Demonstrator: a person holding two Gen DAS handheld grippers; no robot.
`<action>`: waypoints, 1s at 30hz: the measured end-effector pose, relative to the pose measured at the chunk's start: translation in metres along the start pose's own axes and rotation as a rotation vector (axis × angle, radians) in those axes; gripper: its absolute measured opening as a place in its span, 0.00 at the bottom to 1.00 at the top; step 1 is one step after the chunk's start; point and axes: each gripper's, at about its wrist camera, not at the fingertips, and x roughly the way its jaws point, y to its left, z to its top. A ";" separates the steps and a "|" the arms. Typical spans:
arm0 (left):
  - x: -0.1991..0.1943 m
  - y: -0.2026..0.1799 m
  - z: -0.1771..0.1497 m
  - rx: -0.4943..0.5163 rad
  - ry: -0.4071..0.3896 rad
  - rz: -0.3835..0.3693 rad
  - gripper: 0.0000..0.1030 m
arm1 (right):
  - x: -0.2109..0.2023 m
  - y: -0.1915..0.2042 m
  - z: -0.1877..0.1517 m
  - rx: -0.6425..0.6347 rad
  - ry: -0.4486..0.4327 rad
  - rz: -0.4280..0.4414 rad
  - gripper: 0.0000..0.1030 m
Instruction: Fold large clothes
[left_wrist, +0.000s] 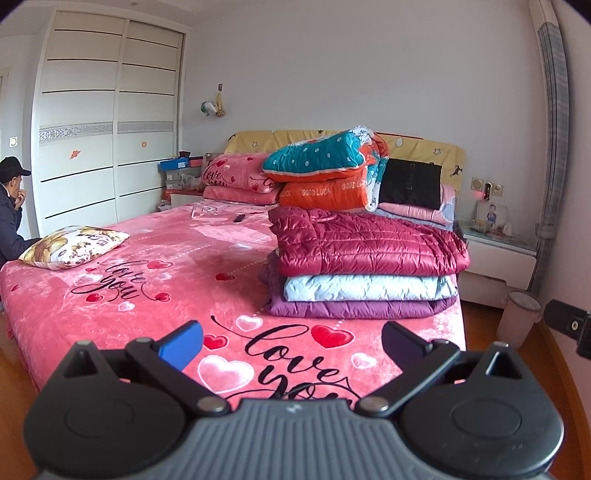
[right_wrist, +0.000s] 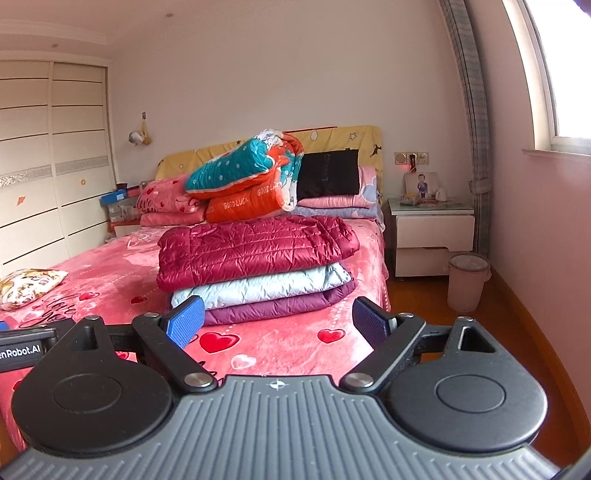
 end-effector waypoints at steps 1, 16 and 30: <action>0.001 0.000 -0.001 -0.001 0.002 0.000 0.99 | 0.000 0.000 0.000 -0.001 -0.002 -0.001 1.00; 0.003 0.002 -0.004 0.003 0.008 0.001 0.99 | 0.010 0.002 -0.004 0.000 0.008 0.002 1.00; 0.007 0.003 -0.007 0.008 0.021 0.011 0.99 | 0.024 -0.006 -0.005 -0.023 0.037 0.021 1.00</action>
